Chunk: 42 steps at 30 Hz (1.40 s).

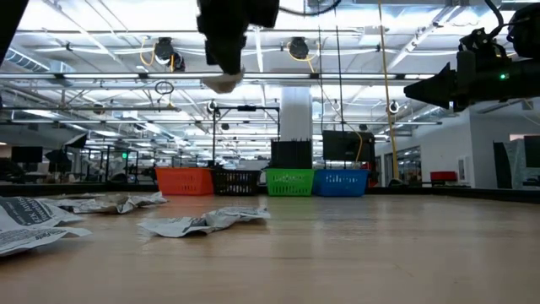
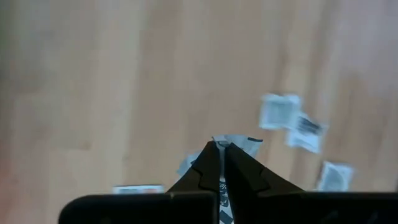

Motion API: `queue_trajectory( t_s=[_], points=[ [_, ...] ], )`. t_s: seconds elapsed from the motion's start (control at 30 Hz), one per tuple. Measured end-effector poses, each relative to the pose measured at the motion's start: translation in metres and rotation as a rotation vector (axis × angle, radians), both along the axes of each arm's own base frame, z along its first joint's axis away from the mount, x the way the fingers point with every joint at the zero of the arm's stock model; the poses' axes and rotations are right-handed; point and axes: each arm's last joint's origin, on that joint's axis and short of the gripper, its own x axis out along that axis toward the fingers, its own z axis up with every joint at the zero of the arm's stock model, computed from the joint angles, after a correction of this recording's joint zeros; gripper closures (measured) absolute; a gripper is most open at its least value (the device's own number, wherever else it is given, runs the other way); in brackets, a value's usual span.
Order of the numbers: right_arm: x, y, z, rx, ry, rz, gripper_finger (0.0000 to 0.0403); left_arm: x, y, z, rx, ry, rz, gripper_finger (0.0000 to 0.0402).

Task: Pick & Place First Aid Supplies
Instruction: Put the blue packet into the black bin

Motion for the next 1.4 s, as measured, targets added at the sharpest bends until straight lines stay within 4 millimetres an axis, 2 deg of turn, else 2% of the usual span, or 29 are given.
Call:
queue_trajectory(
  t_s=[0.2, 0.43, 0.63, 0.8, 0.93, 1.1, 1.4],
  points=[
    [0.0, 0.0, 0.0, 0.0, 0.0, 0.0, 0.0264, -0.008, 0.057, -0.001, -0.005, 0.039, 0.165, 0.0392],
    [0.0, 0.0, 0.0, 0.0, 0.0, 0.0, 0.0264, -0.03, 0.126, -0.002, -0.001, 0.096, 0.337, 0.0394],
    [0.0, 0.0, 0.0, 0.0, 0.0, 0.0, 0.0264, -0.053, 0.169, -0.003, 0.011, 0.135, 0.458, 0.0395],
    [0.0, 0.0, 0.0, 0.0, 0.0, 0.0, 0.0264, -0.067, 0.194, -0.003, 0.005, 0.135, 0.544, 0.0389],
    [0.0, 0.0, 0.0, 0.0, 0.0, 0.0, 0.0264, -0.071, 0.212, -0.006, 0.009, 0.096, 0.612, 0.0396],
    [0.0, 0.0, 0.0, 0.0, 0.0, 0.0, 0.0264, -0.066, 0.234, -0.017, -0.002, 0.102, 0.68, 0.0392],
    [0.0, 0.0, 0.0, 0.0, 0.0, 0.0, 0.0264, -0.046, 0.267, -0.016, -0.002, 0.112, 0.686, 0.0395]
  ],
)
